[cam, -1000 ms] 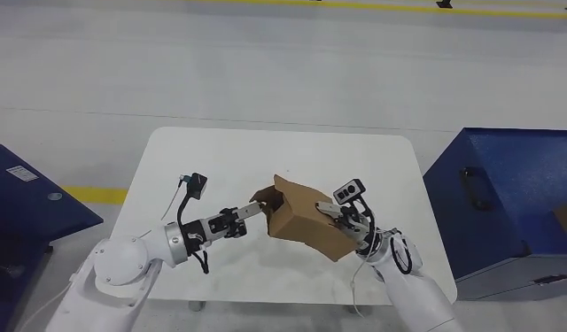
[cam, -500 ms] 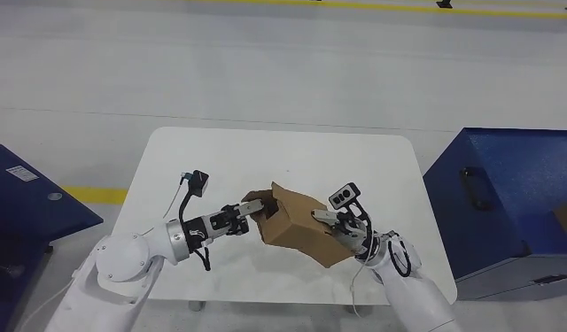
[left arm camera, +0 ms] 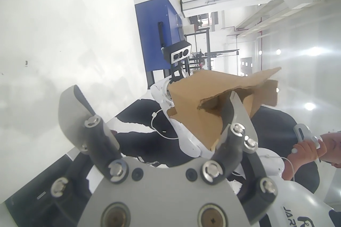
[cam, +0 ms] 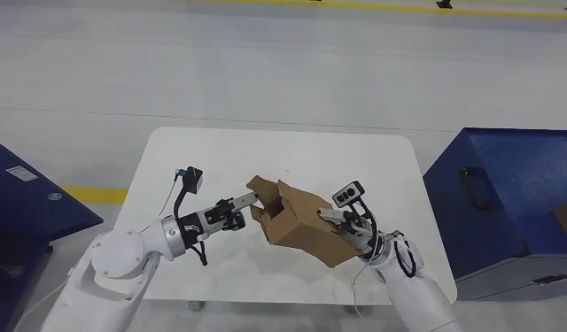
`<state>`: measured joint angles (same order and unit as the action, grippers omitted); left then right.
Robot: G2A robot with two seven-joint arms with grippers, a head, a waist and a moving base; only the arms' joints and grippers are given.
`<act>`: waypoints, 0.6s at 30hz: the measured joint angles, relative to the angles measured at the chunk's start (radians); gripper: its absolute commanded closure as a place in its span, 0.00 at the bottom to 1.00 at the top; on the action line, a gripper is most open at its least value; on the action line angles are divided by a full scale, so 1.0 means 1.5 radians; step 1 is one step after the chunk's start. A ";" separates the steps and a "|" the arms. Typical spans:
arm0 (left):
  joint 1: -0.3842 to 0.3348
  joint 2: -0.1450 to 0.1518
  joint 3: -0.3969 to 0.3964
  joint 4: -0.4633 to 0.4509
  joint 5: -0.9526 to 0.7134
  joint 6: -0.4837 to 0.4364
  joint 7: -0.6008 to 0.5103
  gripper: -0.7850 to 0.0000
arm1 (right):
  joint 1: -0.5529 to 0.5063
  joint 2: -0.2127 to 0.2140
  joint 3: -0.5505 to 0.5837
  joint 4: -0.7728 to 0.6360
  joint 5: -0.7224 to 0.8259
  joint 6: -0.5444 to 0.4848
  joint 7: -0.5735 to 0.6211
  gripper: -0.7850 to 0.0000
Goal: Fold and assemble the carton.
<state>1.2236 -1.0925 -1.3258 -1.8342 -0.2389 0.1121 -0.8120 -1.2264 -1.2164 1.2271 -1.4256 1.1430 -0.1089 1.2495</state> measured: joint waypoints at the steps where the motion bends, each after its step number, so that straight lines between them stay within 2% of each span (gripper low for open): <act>1: 0.004 0.001 -0.007 -0.002 -0.005 -0.003 0.001 0.00 | 0.000 0.000 0.002 0.000 0.005 0.000 -0.002 1.00; 7: 0.032 0.006 -0.038 -0.014 -0.018 -0.017 -0.008 0.00 | -0.001 -0.002 0.014 0.001 0.021 0.007 -0.007 1.00; 18: 0.032 0.006 0.001 -0.030 0.006 -0.016 -0.017 0.00 | 0.002 -0.006 -0.002 0.003 0.000 0.012 -0.007 1.00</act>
<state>1.2710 -1.0835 -1.3245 -1.8786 -0.2295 0.0884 -0.8377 -1.2242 -1.2261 1.2243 -1.4207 1.1425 -0.0903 1.2389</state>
